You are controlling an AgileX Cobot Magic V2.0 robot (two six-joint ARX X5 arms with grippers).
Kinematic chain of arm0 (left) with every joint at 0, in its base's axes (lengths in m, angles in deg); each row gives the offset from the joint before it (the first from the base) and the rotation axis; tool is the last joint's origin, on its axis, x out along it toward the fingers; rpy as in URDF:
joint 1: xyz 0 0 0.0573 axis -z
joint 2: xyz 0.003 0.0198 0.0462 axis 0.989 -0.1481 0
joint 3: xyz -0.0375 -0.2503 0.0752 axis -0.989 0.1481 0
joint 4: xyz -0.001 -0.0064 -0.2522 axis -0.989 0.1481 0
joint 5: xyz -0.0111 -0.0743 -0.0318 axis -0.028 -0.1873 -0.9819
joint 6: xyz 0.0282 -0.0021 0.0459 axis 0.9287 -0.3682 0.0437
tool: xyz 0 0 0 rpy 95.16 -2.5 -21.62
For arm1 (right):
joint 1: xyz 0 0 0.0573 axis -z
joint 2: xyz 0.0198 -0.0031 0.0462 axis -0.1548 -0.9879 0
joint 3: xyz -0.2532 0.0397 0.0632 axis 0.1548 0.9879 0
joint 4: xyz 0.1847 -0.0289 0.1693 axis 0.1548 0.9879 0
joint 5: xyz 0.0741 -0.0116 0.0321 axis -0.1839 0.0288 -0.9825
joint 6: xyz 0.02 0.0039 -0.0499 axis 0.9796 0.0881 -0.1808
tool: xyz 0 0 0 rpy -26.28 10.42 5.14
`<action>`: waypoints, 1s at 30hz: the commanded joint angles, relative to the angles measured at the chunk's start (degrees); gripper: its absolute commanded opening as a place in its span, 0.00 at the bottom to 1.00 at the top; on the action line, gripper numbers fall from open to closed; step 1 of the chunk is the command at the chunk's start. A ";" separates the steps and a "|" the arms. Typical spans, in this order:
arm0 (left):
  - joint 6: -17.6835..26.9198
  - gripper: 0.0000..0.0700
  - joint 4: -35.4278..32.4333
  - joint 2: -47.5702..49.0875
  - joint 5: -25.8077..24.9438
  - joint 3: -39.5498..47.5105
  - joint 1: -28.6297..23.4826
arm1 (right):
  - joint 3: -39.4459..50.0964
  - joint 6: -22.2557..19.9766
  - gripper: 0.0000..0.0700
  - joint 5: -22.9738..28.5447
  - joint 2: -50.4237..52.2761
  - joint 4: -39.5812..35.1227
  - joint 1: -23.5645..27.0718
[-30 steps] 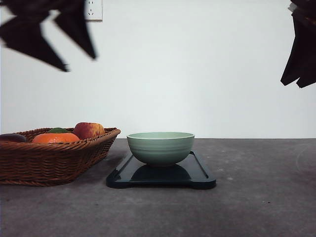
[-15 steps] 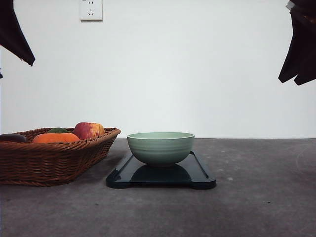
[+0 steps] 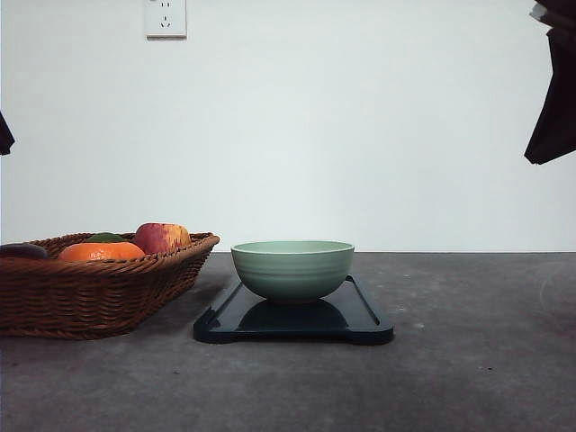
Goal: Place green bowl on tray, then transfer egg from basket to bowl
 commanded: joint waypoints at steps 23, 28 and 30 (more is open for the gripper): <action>9.87 0.00 -15.82 14.75 0.00 11.77 -11.21 | -0.46 0.42 0.02 0.04 -0.39 -0.55 -0.28; 9.81 0.00 -24.84 26.66 0.04 23.19 -16.50 | -0.46 0.43 0.02 0.04 -0.39 -0.55 -0.28; 9.36 0.00 -25.87 30.94 0.02 27.07 -17.96 | -0.46 0.42 0.02 0.04 -0.39 -0.55 -0.27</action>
